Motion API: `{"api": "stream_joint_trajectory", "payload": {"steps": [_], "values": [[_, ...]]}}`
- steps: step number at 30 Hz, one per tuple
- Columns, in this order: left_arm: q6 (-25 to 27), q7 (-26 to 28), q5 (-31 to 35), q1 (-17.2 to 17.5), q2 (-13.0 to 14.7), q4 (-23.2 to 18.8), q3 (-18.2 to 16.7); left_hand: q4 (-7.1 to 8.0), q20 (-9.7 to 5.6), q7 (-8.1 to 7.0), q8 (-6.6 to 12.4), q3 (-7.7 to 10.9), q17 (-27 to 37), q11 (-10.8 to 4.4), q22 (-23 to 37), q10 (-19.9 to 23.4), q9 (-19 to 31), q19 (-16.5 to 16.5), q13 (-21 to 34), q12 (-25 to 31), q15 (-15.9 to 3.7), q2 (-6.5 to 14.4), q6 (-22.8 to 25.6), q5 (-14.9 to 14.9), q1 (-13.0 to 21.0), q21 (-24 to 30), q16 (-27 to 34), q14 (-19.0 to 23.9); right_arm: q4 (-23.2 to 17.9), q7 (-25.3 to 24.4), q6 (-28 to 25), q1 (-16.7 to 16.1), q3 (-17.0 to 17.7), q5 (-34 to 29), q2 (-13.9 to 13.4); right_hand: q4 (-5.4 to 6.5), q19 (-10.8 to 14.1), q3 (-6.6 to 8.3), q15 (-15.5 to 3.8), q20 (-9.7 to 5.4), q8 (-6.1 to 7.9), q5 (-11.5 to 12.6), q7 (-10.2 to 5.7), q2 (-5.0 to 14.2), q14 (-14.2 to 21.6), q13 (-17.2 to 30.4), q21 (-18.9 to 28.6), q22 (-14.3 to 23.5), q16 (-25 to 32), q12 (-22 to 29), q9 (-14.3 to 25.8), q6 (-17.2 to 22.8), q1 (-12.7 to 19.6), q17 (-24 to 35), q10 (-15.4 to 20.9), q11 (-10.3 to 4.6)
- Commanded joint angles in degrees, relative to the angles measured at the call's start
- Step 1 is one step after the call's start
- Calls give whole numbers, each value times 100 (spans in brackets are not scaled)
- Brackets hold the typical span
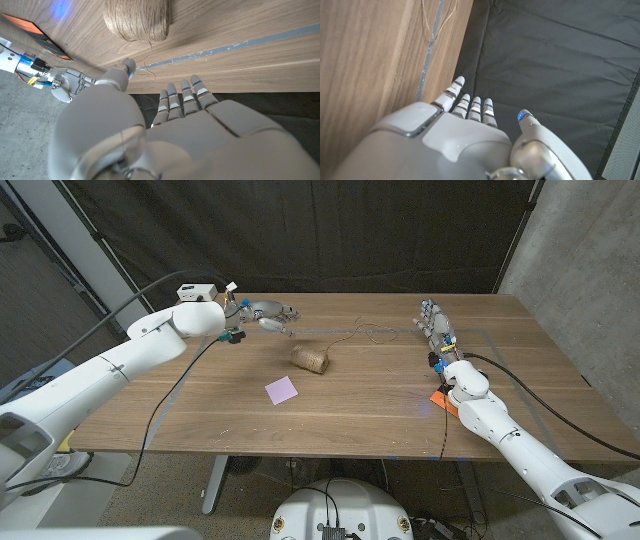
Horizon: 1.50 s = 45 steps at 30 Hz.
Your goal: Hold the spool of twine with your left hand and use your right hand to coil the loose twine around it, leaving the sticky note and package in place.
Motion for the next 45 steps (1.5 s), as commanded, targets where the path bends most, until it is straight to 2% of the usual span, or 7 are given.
{"api": "stream_joint_trajectory", "payload": {"steps": [1, 13, 21, 30, 45], "values": [[116, -35, 470, -91, -14, -86, 101, -9, 11, 1, 6, -32, 24, -18, 19, 40, 15, 51, 29, 39, -1, -8, 47, -31, 82, 43, 30, 26, 237, -24, 201, 25, 96, 70, 105, -1, 14, 66, -30, -233, 3, -19, 13, 118, 7, 23, 36, 27, 16, 7, 24, -11, 64, 18, -25, 9], [127, -414, 732, -336, -115, -34, 297, -17, 8, -17, -33, -82, 60, -51, 23, -44, 17, 9, 68, 55, -18, -30, 30, -112, 159, 23, 34, -15, 434, -60, 403, 20, 188, 147, 211, 1, 10, 75, -20, -233, 1, -24, 16, 116, 0, 25, 35, 28, 17, 3, 25, -32, 57, 24, -44, 12], [128, -647, 897, -473, -165, -9, 418, 12, 3, -12, -166, -161, 130, -29, 30, -274, 22, -166, 130, 39, 13, -31, -185, -248, 226, -50, -4, -217, 503, -89, 484, 7, 220, 171, 258, 3, 5, 80, -5, -223, -3, -28, 20, 113, -3, 26, 34, 28, 19, -2, 25, -52, 51, 28, -65, 22], [128, -822, 1125, -582, -186, -50, 506, 6, -9, -39, -168, -170, 174, -53, 36, -262, 32, -165, 167, 88, 8, 7, -147, -308, 305, -51, 33, -194, 645, -84, 608, 16, 256, 215, 340, 0, 3, 91, -7, -219, -1, -30, 19, 113, -5, 26, 35, 28, 19, -1, 26, -60, 52, 28, -71, 31], [129, -1243, 1255, -758, -266, -37, 649, 49, 1, 32, -353, -299, 316, 15, 50, -715, 75, -459, 296, 57, 90, 7, -572, -518, 370, -172, -25, -559, 771, -98, 698, 41, 290, 243, 400, -7, -8, 109, 1, -211, -7, -34, 16, 109, -14, 28, 33, 29, 18, -4, 26, -100, 53, 31, -98, 21]]}}
